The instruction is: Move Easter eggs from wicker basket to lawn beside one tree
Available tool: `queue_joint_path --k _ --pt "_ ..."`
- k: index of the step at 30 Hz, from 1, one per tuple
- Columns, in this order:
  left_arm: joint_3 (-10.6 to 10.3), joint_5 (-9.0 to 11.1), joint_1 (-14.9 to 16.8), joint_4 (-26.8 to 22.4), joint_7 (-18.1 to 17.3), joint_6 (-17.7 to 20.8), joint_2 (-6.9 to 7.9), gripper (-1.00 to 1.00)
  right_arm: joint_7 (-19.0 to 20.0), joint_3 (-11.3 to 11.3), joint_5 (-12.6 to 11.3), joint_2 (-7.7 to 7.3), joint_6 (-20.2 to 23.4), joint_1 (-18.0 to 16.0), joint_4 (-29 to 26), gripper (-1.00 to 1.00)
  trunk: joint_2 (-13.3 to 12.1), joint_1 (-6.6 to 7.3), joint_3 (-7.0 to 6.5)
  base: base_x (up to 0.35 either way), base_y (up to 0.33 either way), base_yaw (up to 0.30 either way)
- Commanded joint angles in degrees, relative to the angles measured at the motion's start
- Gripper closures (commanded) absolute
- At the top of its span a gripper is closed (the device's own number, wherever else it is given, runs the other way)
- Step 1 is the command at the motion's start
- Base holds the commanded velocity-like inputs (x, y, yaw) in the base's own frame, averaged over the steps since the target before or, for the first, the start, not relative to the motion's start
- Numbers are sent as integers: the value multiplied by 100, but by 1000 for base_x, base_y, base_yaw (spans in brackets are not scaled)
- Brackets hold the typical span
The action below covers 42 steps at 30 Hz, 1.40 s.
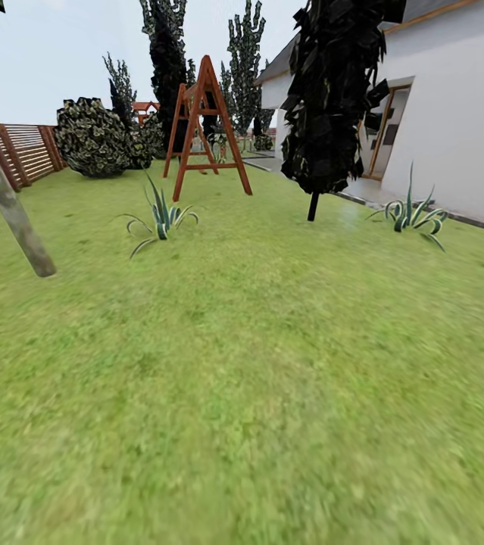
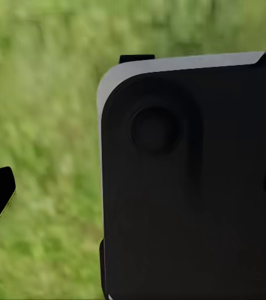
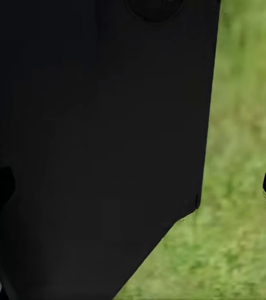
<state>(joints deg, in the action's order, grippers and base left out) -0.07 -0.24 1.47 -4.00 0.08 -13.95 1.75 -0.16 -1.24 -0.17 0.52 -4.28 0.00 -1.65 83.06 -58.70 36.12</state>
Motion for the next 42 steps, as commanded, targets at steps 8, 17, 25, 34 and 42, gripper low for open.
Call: queue_joint_path --k 8,17,25,34,42 --pt "-1 -3 3 5 1 -20 1 -100 6 -16 -9 1 -10 0 -2 -100 2 -3 4 336 0 0" --pt "-1 -3 3 5 1 -20 1 -100 5 -17 -6 1 -11 0 -2 -100 2 -3 4 336 0 0" --pt "-1 -3 3 5 1 -20 1 -100 1 -13 -2 1 -18 3 -2 -100 2 -3 4 336 21 0" --pt "5 -3 3 5 1 -20 1 -100 0 -5 -7 1 -18 0 1 -100 2 -3 6 334 118 -19" --pt "7 -3 3 5 1 -20 1 -100 1 -7 -10 1 -20 3 -2 -100 2 -3 22 319 169 -186"
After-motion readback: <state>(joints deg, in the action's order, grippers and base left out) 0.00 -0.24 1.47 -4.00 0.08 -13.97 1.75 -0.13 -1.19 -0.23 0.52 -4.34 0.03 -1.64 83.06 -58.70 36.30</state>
